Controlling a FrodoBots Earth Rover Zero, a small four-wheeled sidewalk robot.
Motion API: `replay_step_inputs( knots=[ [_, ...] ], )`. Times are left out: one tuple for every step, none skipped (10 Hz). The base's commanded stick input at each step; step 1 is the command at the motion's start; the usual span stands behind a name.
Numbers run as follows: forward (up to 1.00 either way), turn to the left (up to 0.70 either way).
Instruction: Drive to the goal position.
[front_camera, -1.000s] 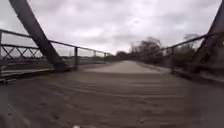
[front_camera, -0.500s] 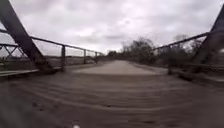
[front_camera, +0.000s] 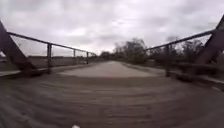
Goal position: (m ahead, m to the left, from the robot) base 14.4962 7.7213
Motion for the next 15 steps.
replay_step_inputs(
  knots=[
    [1.00,0.00],
    [1.00,0.00],
    [1.00,0.00],
    [1.00,0.00],
    [1.00,0.00],
    [1.00,0.00],
    [1.00,0.00],
    [1.00,0.00],
    [1.00,0.00],
    [1.00,0.00],
    [1.00,0.00],
    [1.00,0.00],
    [1.00,0.00],
    [1.00,0.00],
    [1.00,0.00]
  ],
)
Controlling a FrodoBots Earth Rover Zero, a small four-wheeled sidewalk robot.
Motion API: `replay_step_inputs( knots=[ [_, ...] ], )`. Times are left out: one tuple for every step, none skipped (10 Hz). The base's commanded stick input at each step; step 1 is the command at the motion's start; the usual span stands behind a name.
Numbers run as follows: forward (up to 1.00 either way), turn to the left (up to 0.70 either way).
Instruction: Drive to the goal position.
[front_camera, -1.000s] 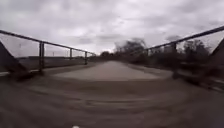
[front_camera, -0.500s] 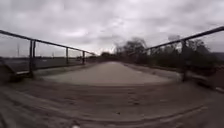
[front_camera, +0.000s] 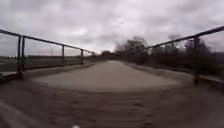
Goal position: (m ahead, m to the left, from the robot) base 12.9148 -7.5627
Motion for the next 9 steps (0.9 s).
replay_step_inputs(
  knots=[
    [1.00,0.00],
    [1.00,0.00],
    [1.00,0.00],
    [1.00,0.00],
    [1.00,0.00],
    [1.00,0.00],
    [1.00,0.00],
    [1.00,0.00],
    [1.00,0.00]
  ],
)
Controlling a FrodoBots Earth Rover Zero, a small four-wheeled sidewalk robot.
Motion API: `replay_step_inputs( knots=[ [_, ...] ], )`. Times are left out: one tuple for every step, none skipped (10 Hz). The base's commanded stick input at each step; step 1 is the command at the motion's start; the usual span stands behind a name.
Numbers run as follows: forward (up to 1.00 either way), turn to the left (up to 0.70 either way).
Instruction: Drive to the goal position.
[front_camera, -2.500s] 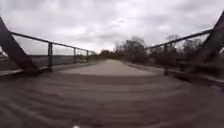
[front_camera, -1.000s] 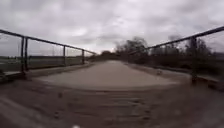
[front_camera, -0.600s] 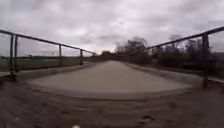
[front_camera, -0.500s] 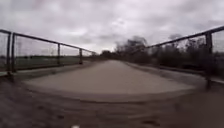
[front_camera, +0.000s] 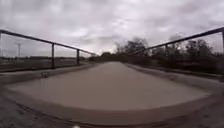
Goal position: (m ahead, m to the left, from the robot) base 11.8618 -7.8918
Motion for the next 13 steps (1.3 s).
replay_step_inputs(
  knots=[
    [1.00,0.00],
    [1.00,0.00],
    [1.00,0.00],
    [1.00,0.00],
    [1.00,0.00],
    [1.00,0.00],
    [1.00,0.00],
    [1.00,0.00],
    [1.00,0.00],
    [1.00,0.00],
    [1.00,0.00],
    [1.00,0.00],
    [1.00,0.00]
  ],
)
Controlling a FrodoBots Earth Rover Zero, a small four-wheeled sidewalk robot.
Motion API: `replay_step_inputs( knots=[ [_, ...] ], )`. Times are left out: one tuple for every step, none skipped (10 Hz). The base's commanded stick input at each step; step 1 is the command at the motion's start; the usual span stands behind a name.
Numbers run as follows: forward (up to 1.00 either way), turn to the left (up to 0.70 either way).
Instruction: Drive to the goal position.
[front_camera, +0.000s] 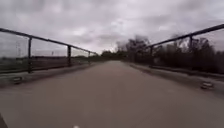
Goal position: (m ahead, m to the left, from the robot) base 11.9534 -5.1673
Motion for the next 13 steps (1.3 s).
replay_step_inputs(
  knots=[
    [1.00,0.00],
    [1.00,0.00],
    [1.00,0.00],
    [1.00,0.00],
    [1.00,0.00],
    [1.00,0.00],
    [1.00,0.00],
    [1.00,0.00],
    [1.00,0.00],
    [1.00,0.00],
    [1.00,0.00],
    [1.00,0.00],
    [1.00,0.00]
  ],
)
